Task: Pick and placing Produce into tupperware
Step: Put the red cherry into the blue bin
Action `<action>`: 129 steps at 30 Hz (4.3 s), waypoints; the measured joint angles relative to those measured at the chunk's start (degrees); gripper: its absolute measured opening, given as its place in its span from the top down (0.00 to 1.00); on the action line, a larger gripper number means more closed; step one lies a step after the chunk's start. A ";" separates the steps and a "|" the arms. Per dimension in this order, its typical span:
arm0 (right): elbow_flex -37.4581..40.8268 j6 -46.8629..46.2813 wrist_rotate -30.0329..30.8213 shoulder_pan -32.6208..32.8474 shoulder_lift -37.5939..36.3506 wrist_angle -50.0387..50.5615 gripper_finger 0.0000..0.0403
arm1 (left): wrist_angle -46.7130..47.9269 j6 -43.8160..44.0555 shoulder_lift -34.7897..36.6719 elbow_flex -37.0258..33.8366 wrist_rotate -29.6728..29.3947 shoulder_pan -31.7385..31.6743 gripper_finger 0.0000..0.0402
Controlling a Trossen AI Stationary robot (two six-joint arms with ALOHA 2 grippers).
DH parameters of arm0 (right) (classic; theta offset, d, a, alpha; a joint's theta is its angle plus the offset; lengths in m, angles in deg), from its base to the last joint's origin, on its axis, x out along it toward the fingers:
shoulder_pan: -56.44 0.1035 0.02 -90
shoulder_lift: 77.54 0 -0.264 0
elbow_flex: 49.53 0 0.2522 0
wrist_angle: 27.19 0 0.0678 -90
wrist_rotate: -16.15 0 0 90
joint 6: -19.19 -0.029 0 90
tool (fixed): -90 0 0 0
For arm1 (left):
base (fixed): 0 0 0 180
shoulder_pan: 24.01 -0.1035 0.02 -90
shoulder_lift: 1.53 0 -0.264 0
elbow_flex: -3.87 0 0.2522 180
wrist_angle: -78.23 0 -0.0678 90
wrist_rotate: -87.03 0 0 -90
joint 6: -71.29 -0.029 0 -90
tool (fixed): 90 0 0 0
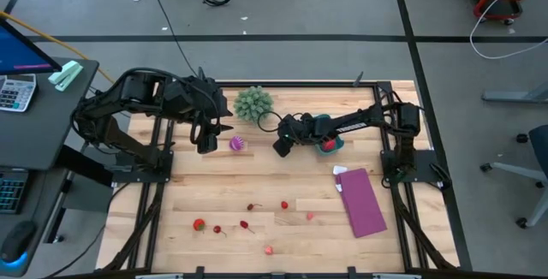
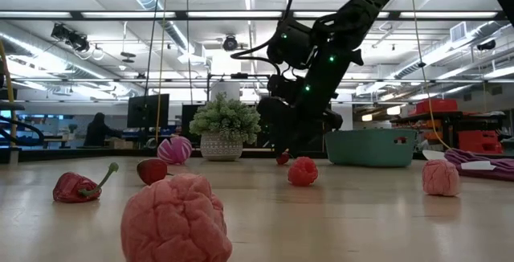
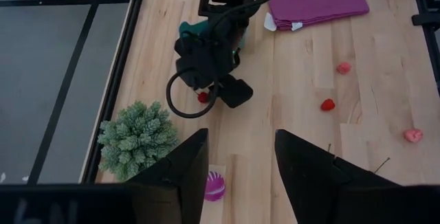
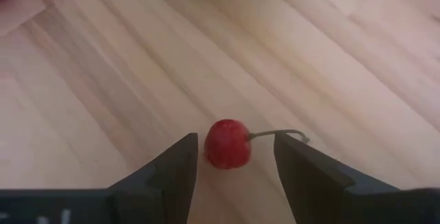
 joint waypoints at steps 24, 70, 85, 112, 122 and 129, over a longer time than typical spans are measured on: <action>0.01 2.55 -2.54 -0.65 0.63 -1.54 0.67 | -0.09 -0.02 0.00 -0.04 0.00 0.00 0.57; -16.11 28.99 -11.75 -6.38 7.72 14.00 0.40 | 0.26 -1.62 0.00 -0.04 0.00 -0.01 0.56; -16.22 23.43 -13.52 -6.97 9.51 14.17 0.43 | 0.28 -1.63 0.00 -0.04 0.01 0.00 0.57; -16.15 20.44 -12.95 -6.56 8.55 19.16 0.70 | 0.26 -1.09 0.00 -0.02 0.02 0.00 0.57; -17.88 18.91 -11.94 -5.71 5.22 20.85 0.75 | 0.28 -1.04 0.00 0.02 0.02 0.00 0.57; -18.81 16.15 -8.74 -4.61 -5.48 30.44 0.74 | 0.32 0.42 -0.02 0.02 0.02 0.00 0.56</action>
